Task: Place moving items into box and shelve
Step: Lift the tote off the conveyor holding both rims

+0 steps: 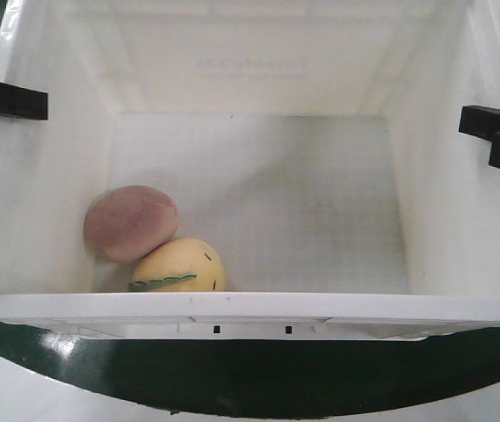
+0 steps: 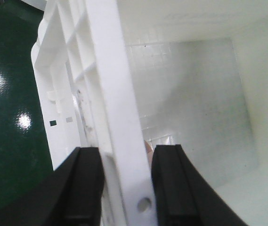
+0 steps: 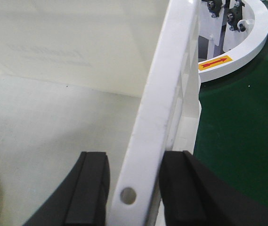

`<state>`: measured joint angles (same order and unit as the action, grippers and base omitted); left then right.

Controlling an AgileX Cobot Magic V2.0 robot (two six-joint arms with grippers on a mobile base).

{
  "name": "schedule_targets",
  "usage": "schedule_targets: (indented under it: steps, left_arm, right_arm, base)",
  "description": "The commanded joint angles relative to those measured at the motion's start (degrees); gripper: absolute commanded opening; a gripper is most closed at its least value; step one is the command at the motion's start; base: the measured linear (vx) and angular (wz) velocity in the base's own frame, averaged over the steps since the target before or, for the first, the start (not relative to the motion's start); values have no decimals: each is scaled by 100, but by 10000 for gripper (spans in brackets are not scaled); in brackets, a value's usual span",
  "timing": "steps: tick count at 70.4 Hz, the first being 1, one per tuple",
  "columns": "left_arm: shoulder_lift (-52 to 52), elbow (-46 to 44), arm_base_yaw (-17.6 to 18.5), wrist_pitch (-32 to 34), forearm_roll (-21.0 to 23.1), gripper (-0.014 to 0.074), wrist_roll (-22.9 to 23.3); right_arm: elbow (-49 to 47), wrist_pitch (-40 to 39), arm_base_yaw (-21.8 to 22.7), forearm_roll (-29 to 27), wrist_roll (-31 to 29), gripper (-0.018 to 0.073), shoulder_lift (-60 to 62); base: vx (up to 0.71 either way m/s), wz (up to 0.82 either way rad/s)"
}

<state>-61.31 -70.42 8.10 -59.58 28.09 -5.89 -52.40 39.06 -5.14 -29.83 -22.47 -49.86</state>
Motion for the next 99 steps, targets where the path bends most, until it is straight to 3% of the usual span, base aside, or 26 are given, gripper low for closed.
schedule_targets:
  steps: [1, 99]
  left_arm:
    - [176, -274, 66, 605, 861, -6, -118]
    - [170, -274, 66, 599, 861, -6, -118]
  right_arm:
    - [-249, -578, -25, -485, -134, -4, 81]
    - [-249, -557, -25, -485, -134, -4, 81]
  base:
    - [0, 0]
    - [-6, 0]
